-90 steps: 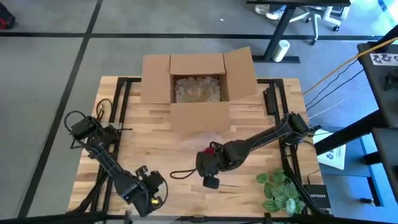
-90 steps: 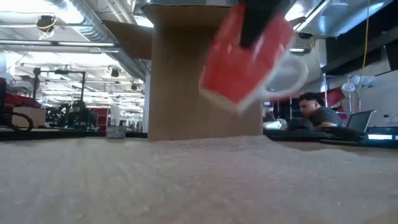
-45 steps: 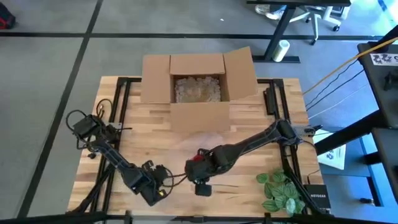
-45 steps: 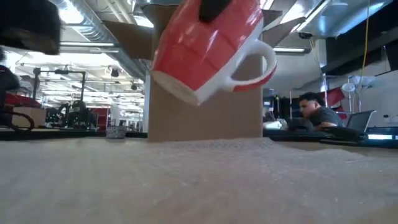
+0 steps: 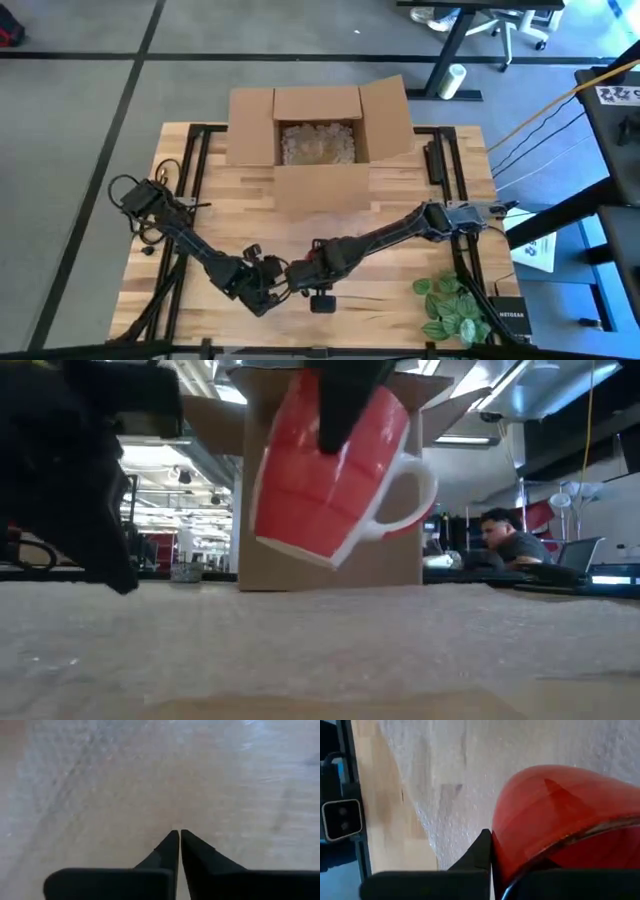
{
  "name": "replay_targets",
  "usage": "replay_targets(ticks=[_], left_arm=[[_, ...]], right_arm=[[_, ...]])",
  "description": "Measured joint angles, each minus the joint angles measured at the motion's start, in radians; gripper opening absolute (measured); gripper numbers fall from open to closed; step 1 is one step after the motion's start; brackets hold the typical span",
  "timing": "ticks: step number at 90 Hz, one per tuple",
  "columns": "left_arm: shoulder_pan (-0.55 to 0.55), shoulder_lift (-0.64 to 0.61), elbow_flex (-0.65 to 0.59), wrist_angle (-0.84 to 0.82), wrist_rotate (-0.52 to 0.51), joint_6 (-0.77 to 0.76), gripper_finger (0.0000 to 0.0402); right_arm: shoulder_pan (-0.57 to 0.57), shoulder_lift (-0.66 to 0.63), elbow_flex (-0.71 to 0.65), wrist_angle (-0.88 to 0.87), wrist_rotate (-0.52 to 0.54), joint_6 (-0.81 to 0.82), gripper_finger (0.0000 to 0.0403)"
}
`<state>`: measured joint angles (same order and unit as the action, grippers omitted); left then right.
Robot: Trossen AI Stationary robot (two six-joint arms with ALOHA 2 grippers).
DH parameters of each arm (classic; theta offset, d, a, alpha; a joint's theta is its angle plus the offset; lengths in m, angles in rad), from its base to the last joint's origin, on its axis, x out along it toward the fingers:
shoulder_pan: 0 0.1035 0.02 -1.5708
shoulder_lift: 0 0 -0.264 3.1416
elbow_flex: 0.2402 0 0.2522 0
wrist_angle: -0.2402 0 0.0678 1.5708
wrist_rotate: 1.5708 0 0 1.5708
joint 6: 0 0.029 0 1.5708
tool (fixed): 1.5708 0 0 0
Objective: Wrap mug
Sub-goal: Wrap the red mug using the bubble wrap
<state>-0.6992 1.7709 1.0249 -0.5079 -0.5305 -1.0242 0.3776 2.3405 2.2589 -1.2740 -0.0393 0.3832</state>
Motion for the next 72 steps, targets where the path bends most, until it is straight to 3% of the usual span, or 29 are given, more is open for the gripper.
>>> replay_targets(ticks=[14, 23, 45, 72], left_arm=[[-0.094, -0.06, 0.002, -0.022, -0.097, -0.075, 0.0], [-0.163, -0.084, 0.003, -0.12, -0.135, -0.195, 0.0], [-0.348, -0.086, 0.003, -0.315, -0.135, -0.543, 0.0], [-0.463, -0.086, 0.003, -0.322, -0.135, -0.727, 0.0]], right_arm=[[-0.018, 0.001, -0.001, 0.0, -0.015, -0.023, 0.0], [-0.027, 0.001, -0.001, 0.004, -0.025, -0.026, 0.0], [-0.046, 0.001, -0.001, 0.062, -0.068, -0.032, 0.0], [-0.045, 0.018, -0.001, 0.099, -0.089, -0.033, 0.0]])
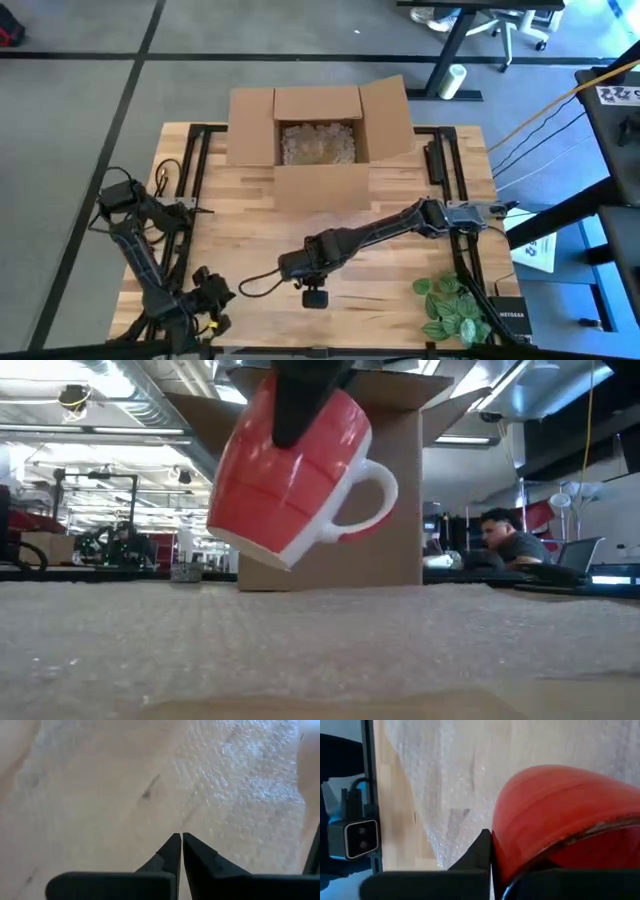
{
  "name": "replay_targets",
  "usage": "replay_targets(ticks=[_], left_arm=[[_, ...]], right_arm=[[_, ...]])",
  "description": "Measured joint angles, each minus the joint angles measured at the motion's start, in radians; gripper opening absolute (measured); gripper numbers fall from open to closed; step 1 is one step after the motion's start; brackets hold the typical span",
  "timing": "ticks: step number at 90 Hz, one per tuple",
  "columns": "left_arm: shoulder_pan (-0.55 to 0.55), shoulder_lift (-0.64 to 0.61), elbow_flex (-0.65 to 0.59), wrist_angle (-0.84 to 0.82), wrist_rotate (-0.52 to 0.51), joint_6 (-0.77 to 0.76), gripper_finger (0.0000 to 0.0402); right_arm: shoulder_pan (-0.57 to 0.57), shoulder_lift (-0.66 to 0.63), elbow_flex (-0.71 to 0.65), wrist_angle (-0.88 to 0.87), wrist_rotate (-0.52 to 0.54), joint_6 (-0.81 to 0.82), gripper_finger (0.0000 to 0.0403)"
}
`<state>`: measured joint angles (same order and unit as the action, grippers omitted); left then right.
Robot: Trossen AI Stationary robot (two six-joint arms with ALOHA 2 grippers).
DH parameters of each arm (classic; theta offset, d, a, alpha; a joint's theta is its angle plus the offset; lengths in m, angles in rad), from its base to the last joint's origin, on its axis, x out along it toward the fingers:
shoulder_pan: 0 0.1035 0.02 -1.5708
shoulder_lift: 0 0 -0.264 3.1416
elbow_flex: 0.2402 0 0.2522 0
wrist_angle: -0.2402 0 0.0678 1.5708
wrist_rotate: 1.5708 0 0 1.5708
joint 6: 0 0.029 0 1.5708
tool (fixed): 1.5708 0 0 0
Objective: Wrap mug
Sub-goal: Wrap the red mug using the bubble wrap
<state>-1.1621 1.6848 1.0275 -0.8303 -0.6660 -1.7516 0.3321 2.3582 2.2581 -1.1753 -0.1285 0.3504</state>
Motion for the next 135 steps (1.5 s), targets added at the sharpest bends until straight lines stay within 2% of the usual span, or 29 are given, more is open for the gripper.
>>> replay_targets(ticks=[35, 75, 96, 114, 127, 135], left_arm=[[0.001, 0.0, 0.0, 0.004, -0.003, -0.007, 0.0], [0.001, 0.0, 0.0, 0.009, -0.005, -0.007, 0.0], [0.001, 0.0, 0.0, 0.01, -0.005, -0.009, 0.0], [0.001, 0.0, 0.0, 0.012, -0.006, -0.022, 0.0], [0.005, 0.001, 0.0, 0.021, -0.018, -0.022, 0.0], [0.005, 0.001, -0.001, 0.031, -0.025, -0.016, 0.0]], right_arm=[[0.0, 0.044, -0.001, -0.017, -0.041, 0.005, 0.0006], [0.001, 0.045, 0.0, 0.05, -0.076, -0.014, 0.0101], [-0.001, 0.035, 0.0, 0.053, -0.108, 0.009, 0.0115], [0.0, -0.013, 0.0, 0.074, -0.066, 0.007, 0.0115], [0.002, -0.052, 0.0, 0.072, 0.054, -0.03, 0.0113], [0.002, -0.085, 0.001, 0.036, 0.084, -0.046, 0.0091]])
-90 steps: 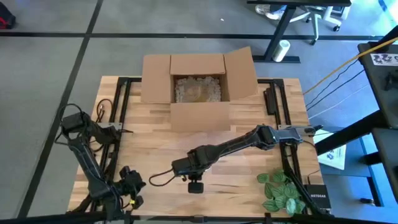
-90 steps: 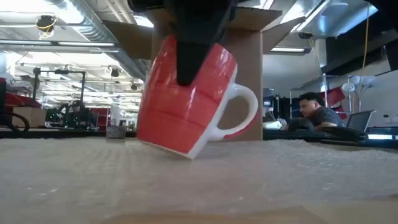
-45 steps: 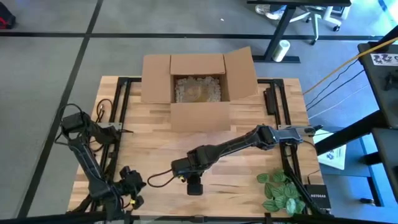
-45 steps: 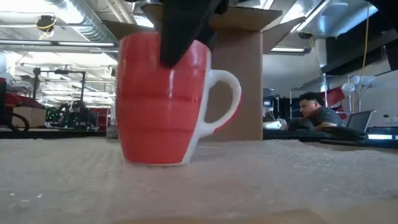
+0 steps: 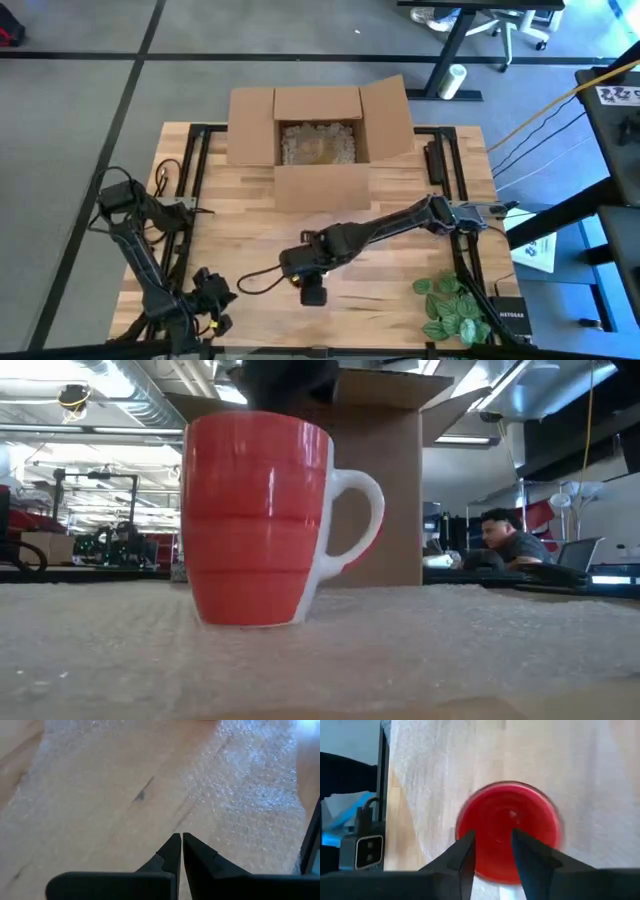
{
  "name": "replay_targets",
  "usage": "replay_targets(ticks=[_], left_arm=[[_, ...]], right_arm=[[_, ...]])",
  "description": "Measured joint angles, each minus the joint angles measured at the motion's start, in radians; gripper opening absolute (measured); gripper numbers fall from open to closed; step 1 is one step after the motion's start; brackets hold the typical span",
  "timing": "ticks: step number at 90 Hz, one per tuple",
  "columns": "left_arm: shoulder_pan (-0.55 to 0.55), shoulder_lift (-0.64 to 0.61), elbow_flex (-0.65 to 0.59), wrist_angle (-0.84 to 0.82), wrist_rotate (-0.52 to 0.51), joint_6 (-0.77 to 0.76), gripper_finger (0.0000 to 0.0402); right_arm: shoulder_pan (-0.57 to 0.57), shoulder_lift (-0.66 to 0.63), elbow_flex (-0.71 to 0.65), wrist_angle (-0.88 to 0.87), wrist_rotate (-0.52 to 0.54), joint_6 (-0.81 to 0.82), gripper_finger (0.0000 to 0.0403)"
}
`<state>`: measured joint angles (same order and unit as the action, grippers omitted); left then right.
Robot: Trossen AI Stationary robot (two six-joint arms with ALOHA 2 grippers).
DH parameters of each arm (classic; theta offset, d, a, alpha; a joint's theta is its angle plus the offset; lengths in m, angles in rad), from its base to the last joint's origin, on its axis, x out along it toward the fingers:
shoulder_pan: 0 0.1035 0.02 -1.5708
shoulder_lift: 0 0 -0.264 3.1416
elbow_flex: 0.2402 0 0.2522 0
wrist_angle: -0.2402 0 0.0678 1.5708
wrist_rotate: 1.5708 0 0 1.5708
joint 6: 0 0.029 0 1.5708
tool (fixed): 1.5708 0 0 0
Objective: Wrap mug
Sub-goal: Wrap the red mug using the bubble wrap
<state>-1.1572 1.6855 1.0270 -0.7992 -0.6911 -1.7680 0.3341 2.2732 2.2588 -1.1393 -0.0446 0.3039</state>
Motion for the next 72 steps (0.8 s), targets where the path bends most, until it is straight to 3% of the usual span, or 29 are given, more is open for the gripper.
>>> replay_targets(ticks=[14, 35, 47, 72], left_arm=[[0.0, 0.0, 0.0, 0.004, -0.001, -0.001, 0.0], [0.0, 0.0, 0.0, 0.028, -0.001, -0.025, 0.0], [0.0, 0.0, 0.0, 0.05, -0.001, 0.019, 0.0], [0.005, 0.0, 0.0, 0.061, -0.001, 0.073, 0.0]], right_arm=[[-0.001, -0.034, 0.001, -0.148, 0.085, -0.003, 0.0012], [0.018, -0.041, -0.032, -0.391, 0.132, 0.057, 0.0002], [0.059, -0.057, -0.102, -0.352, 0.091, 0.074, 0.0001], [0.135, -0.153, -0.338, -0.072, 0.079, 0.186, 0.0]])
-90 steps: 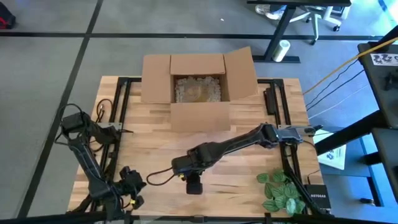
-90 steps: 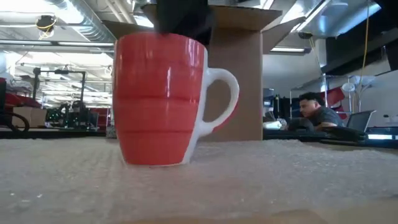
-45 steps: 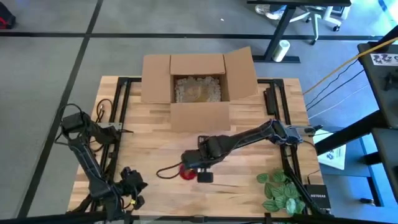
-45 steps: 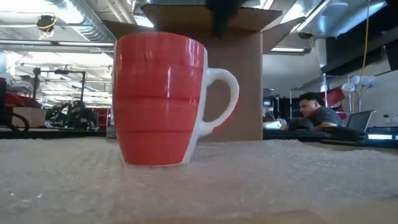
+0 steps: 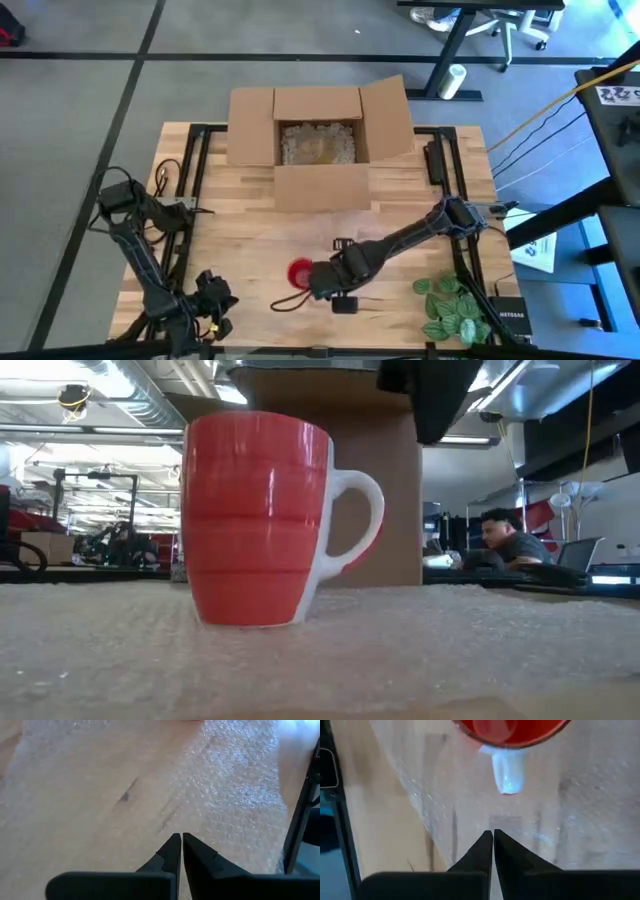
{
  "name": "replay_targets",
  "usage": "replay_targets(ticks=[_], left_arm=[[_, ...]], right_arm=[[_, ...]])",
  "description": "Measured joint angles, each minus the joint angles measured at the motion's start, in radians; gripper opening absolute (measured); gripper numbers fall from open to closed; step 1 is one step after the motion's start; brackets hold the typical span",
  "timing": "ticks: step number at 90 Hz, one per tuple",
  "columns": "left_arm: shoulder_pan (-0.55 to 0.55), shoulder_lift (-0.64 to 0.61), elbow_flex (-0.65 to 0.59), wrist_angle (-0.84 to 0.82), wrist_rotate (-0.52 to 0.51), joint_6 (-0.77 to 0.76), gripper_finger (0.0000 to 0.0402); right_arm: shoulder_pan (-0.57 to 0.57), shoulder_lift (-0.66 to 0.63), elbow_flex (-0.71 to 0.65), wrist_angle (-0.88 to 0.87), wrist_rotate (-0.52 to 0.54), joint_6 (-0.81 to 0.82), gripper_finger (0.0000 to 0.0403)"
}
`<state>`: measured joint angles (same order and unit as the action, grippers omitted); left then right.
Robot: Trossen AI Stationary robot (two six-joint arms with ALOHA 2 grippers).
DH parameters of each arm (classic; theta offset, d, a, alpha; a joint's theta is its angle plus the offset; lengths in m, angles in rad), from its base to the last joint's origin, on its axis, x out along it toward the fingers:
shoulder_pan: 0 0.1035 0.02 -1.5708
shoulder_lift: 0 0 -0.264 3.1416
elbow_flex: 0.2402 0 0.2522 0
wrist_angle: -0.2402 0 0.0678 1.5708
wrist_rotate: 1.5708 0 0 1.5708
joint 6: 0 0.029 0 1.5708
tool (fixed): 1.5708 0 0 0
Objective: Wrap mug
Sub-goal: Wrap the red mug using the bubble wrap
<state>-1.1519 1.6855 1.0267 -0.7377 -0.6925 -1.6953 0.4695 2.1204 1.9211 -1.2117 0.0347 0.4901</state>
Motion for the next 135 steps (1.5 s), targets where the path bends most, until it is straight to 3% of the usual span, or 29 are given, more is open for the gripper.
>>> replay_targets(ticks=[29, 42, 66, 89, 109, 135], left_arm=[[0.0, 0.0, 0.0, 0.035, 0.0, 0.031, 0.0], [0.01, 0.0, 0.0, 0.042, 0.0, 0.023, 0.0], [0.068, 0.0, 0.0, 0.054, 0.0, 0.041, 0.0], [0.134, 0.0, 0.0, 0.038, 0.001, 0.186, 0.0], [0.246, 0.0, -0.004, -0.077, 0.001, 0.232, 0.0], [0.334, -0.005, -0.017, -0.174, -0.002, 0.356, 0.0]], right_arm=[[0.07, -0.328, -0.603, 0.498, 0.01, 0.175, 0.0], [0.093, -0.501, -0.861, 0.582, 0.065, 0.263, 0.0], [0.163, -0.819, -1.303, 1.04, 0.197, 0.342, 0.0], [0.207, -0.963, -1.467, 1.051, 0.287, 0.387, 0.0], [0.207, -0.994, -1.574, 1.069, 0.284, 0.368, 0.0], [0.205, -1.095, -1.702, 1.244, 0.304, 0.376, 0.0]])
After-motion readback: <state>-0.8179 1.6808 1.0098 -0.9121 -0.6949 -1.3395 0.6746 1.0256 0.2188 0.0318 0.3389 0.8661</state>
